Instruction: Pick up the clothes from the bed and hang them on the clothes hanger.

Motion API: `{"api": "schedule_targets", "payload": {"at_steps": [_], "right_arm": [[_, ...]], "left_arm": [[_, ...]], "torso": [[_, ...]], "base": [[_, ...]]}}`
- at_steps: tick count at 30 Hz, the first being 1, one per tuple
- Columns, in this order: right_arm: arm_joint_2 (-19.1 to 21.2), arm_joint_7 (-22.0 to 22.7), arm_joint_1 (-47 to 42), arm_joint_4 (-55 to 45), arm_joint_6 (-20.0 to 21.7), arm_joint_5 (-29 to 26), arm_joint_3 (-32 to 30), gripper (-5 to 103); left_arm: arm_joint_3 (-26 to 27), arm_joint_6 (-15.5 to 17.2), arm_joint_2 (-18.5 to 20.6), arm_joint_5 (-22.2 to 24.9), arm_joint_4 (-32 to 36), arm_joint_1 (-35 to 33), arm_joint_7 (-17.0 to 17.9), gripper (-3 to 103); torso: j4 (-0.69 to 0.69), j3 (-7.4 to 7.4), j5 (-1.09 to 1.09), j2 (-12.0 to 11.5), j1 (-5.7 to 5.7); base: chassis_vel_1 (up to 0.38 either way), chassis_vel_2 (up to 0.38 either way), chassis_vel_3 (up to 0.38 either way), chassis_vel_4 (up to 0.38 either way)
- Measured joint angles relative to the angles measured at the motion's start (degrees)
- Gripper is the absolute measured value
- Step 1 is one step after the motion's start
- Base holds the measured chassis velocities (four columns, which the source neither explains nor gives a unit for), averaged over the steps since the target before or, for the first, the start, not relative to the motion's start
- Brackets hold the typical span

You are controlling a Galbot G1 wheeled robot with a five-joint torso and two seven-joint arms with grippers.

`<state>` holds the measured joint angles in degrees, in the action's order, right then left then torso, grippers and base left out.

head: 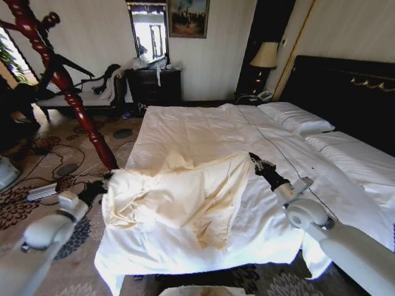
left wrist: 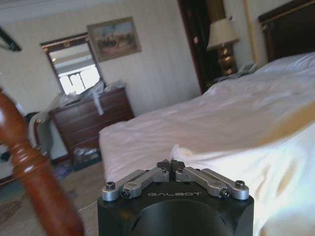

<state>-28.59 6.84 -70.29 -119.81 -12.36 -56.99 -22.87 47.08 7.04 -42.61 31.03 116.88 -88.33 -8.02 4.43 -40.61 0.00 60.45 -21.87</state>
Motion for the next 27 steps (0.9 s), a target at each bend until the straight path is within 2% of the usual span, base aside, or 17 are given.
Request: {"api": "schedule_targets", "payload": {"at_steps": [2, 4, 6, 8, 10, 11, 13, 16, 18, 20, 21, 24, 25, 26, 27], "right_arm": [[0.1, 0.0, -0.1, -0.8, 0.0, 0.0, -0.3, 0], [1.0, 0.3, -1.4, -4.7, -0.1, -0.2, -1.7, 0], [1.5, 0.9, -2.4, -8.5, -0.2, -0.3, -3.1, 0], [1.5, 1.3, -2.3, -9.7, -0.5, -0.4, -3.6, 0], [1.5, 2.8, 0.2, -12.7, -1.3, -1.5, -5.4, 0], [1.5, 2.8, 0.2, -12.7, -1.3, -1.5, -5.4, 0], [2.1, 3.5, 2.5, -13.8, -1.7, -3.3, -7.5, 0], [4.8, 4.0, 6.8, -13.4, -2.0, -6.2, -13.9, 0], [5.1, 4.3, 7.9, -13.2, -2.0, -7.0, -14.7, 0], [5.5, 6.0, 13.4, -12.2, -1.3, -11.4, -17.2, 0], [5.5, 6.0, 13.4, -12.2, -1.3, -11.4, -17.2, 0], [5.5, 7.3, 18.0, -11.8, -0.1, -16.0, -21.2, 0], [5.2, 6.7, 18.3, -12.0, 0.6, -16.9, -24.9, 0], [4.4, 5.4, 17.6, -12.2, 0.8, -16.5, -27.0, 0], [4.4, 5.4, 17.6, -12.2, 0.8, -16.5, -27.0, 0]], "left_arm": [[0.2, 0.0, 0.0, 0.2, 0.7, -0.3, 0.0, 0], [1.8, 0.4, 0.0, 2.3, 5.5, -2.7, 0.1, 0], [3.8, 0.3, -0.6, 4.7, 10.3, -5.0, 0.6, 0], [4.6, 0.2, -0.9, 5.7, 12.0, -5.4, 1.1, 0], [8.1, -0.5, -1.8, 9.3, 16.8, -5.0, 4.6, 0], [8.1, -0.5, -1.8, 9.3, 16.8, -5.0, 4.6, 0], [11.3, -0.6, -1.5, 12.1, 19.2, -4.0, 8.1, 0], [21.2, 0.1, 3.1, 19.4, 22.0, -1.8, 14.3, 0], [22.7, 0.4, 4.2, 20.6, 22.1, -1.5, 15.1, 0], [29.3, 2.1, 8.7, 26.4, 22.1, -0.3, 18.0, 0], [29.3, 2.1, 8.7, 26.4, 22.1, -0.3, 18.0, 0], [36.7, 3.5, 12.9, 33.8, 21.4, 0.4, 21.1, 0], [41.5, 4.3, 14.3, 37.7, 20.6, 0.4, 22.2, 0], [43.8, 4.9, 14.3, 39.0, 20.0, 0.4, 22.7, 0], [43.8, 4.9, 14.3, 39.0, 20.0, 0.4, 22.7, 0]], "torso": [[0.01, 0.00, 0.00, 0.0, 0.00], [0.06, 0.00, 0.02, 0.0, 0.00], [0.04, 0.00, 0.00, 0.0, 0.01], [0.03, 0.01, -0.01, 0.0, 0.01], [0.03, 0.01, 0.00, 0.0, 0.01], [0.03, 0.01, 0.00, 0.0, 0.01], [0.03, 0.00, -0.01, 0.0, 0.00], [0.05, 0.01, -0.01, 0.0, 0.00], [0.05, 0.00, -0.01, 0.0, 0.00], [0.05, 0.00, 0.00, 0.0, -0.01], [0.05, 0.00, 0.00, 0.0, -0.01], [0.03, -0.01, 0.01, 0.0, -0.02], [0.05, 0.00, -0.01, 0.0, -0.02], [0.07, 0.00, -0.01, 0.0, -0.02], [0.07, 0.00, -0.01, 0.0, -0.02]], "base": [[0.000, 0.000, 0.000, 0.000], [0.000, 0.000, 0.000, 0.000], [0.000, 0.000, 0.000, 0.000], [0.000, 0.000, 0.000, 0.000], [0.000, 0.000, 0.000, 0.000], [0.000, 0.000, 0.000, 0.000], [0.000, 0.000, 0.000, 0.000], [0.000, 0.000, 0.000, 0.000], [0.000, 0.000, 0.000, 0.000], [0.000, 0.000, 0.000, 0.000], [0.000, 0.000, 0.000, 0.000], [0.000, 0.000, 0.000, 0.000], [0.000, 0.000, 0.000, 0.000], [0.000, 0.000, 0.000, 0.000], [0.000, 0.000, 0.000, 0.000]]}}
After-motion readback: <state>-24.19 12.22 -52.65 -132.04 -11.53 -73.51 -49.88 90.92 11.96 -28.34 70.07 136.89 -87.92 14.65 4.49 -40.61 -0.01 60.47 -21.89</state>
